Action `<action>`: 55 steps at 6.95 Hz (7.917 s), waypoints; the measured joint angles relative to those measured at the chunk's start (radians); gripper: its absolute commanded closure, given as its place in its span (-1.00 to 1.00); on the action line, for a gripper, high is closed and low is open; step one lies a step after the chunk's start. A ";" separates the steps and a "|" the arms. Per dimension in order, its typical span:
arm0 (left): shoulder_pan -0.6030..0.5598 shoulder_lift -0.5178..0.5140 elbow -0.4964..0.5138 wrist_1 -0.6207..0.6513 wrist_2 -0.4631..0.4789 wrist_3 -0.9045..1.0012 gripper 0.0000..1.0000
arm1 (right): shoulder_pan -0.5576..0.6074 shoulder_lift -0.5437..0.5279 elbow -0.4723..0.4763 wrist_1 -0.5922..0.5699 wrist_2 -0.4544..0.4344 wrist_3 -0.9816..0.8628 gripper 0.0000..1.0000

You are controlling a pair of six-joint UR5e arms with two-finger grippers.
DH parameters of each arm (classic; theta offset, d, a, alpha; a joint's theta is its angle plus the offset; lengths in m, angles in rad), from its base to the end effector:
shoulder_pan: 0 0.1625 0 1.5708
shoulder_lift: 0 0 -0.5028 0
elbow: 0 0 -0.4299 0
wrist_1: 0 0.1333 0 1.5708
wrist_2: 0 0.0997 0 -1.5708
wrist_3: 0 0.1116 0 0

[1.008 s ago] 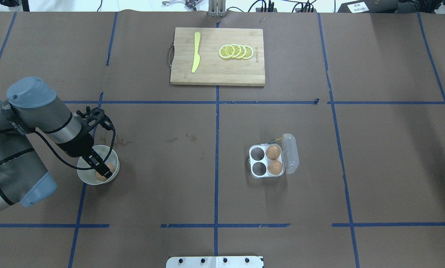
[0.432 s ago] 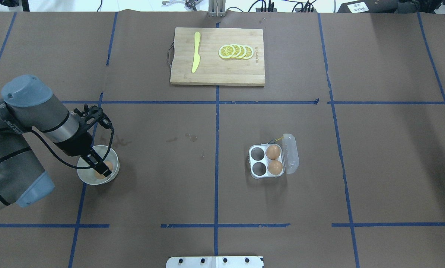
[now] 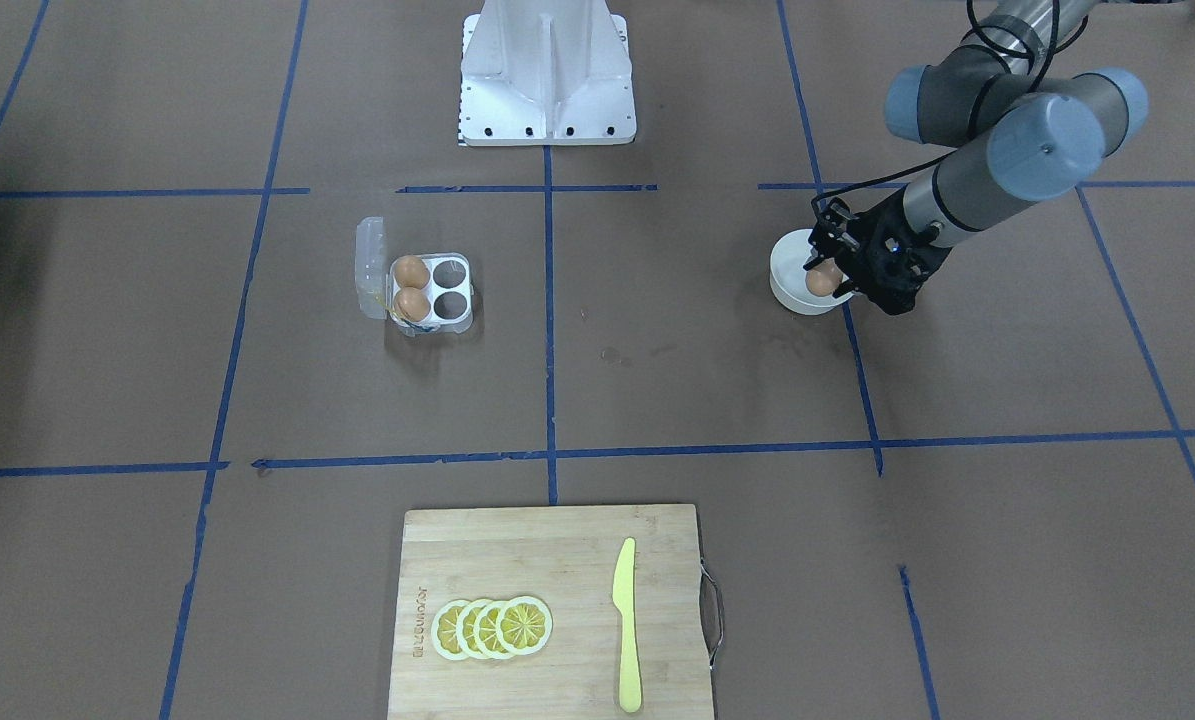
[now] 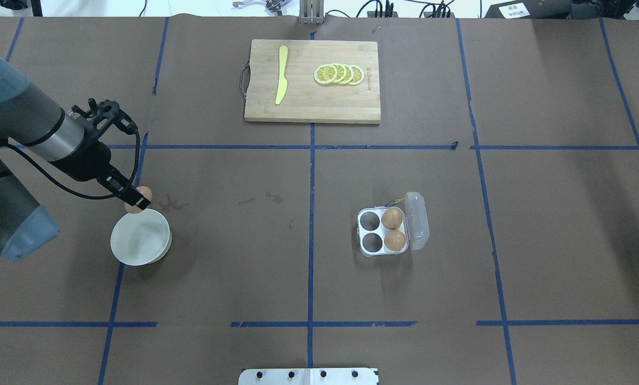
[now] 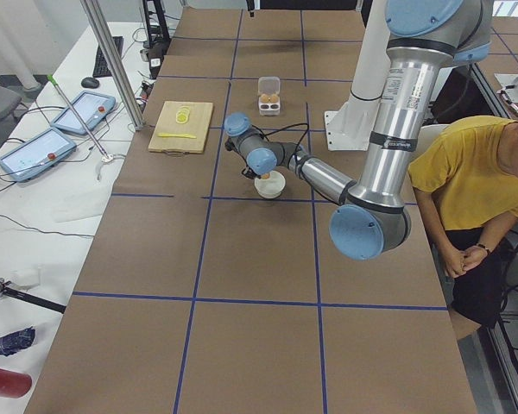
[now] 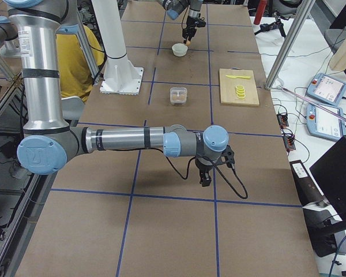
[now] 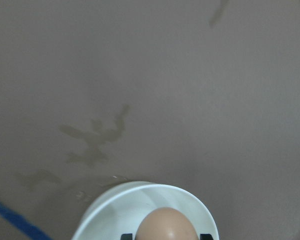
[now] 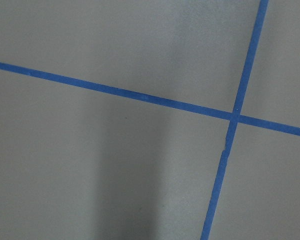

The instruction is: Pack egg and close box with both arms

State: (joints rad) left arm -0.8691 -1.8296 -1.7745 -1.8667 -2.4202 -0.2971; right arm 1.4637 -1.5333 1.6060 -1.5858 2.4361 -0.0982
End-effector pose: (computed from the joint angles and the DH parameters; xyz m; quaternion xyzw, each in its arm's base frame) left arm 0.3730 -0.5181 0.4417 0.1128 0.4976 0.3195 0.7985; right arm -0.0109 -0.5533 0.7002 0.0243 -0.4192 -0.1050 0.9015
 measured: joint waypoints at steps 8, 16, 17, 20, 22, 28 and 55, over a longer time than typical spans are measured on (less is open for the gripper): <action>0.216 -0.385 0.101 0.030 0.263 -0.677 1.00 | 0.001 -0.008 0.047 0.000 0.017 0.009 -1.00; 0.463 -0.639 0.327 -0.076 0.544 -0.740 1.00 | 0.001 -0.016 0.065 0.000 0.017 0.011 -1.00; 0.479 -0.668 0.358 -0.079 0.573 -0.741 1.00 | 0.001 -0.017 0.065 0.000 0.018 0.011 -1.00; 0.492 -0.700 0.398 -0.080 0.608 -0.740 1.00 | 0.001 -0.018 0.065 0.000 0.018 0.011 -1.00; 0.495 -0.699 0.396 -0.081 0.609 -0.740 0.93 | 0.001 -0.020 0.065 0.000 0.018 0.011 -1.00; 0.498 -0.697 0.395 -0.080 0.609 -0.740 -1.00 | 0.001 -0.021 0.066 0.000 0.018 0.011 -1.00; -0.498 0.062 0.054 0.131 0.172 0.240 -1.00 | -0.076 0.063 -0.171 0.447 -0.102 0.516 -1.00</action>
State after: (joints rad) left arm -1.3672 -1.7679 -1.7206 -1.7357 -2.2480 -0.0570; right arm 1.3875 -1.4699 1.4347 -1.1387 2.3339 0.4183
